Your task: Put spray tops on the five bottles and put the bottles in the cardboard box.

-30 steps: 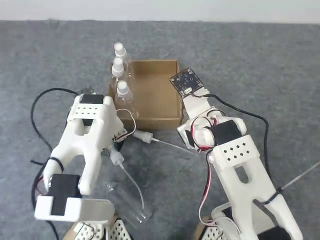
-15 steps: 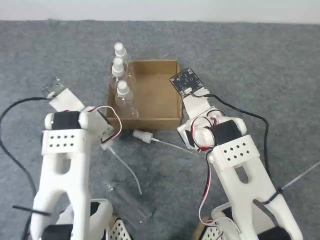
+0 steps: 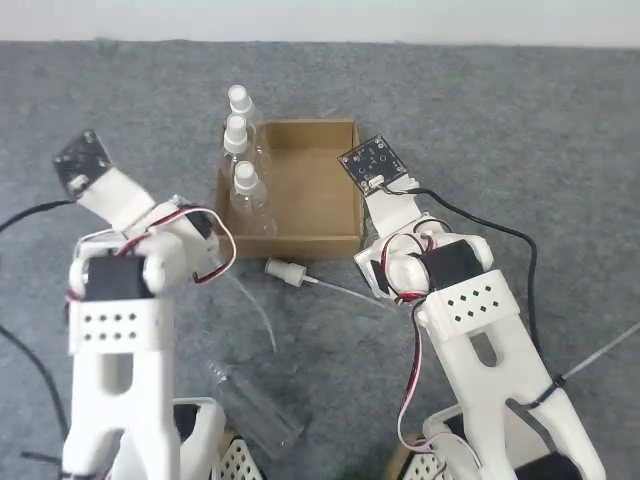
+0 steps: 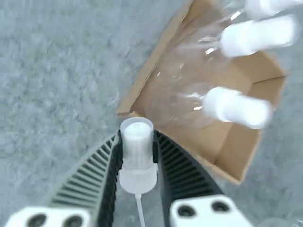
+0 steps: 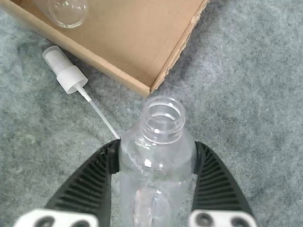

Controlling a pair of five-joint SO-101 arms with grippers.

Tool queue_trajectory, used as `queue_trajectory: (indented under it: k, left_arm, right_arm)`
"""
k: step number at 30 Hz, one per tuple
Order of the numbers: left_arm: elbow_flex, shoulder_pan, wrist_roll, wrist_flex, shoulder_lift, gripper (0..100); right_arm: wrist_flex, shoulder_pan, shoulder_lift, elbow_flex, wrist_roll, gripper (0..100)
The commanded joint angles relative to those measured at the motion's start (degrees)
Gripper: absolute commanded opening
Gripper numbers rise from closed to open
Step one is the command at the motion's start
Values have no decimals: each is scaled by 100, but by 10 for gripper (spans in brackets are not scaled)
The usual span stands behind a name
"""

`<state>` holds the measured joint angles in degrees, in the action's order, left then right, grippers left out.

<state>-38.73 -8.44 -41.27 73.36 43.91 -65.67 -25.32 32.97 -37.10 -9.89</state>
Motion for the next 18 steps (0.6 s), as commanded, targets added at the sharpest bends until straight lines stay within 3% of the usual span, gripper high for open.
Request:
queue_trajectory:
  k: [1,14,18]
  left_arm:
    - [40,-35,70,-193,492,10]
    - [-892,-26,53,-1284,1477,10]
    - [-1429,-9,-290,-1705,1996,10]
  right_arm:
    - [92,66,259,35,-141,90]
    - [233,57,321,-79,-132,90]
    - [215,40,330,-79,-123,90]
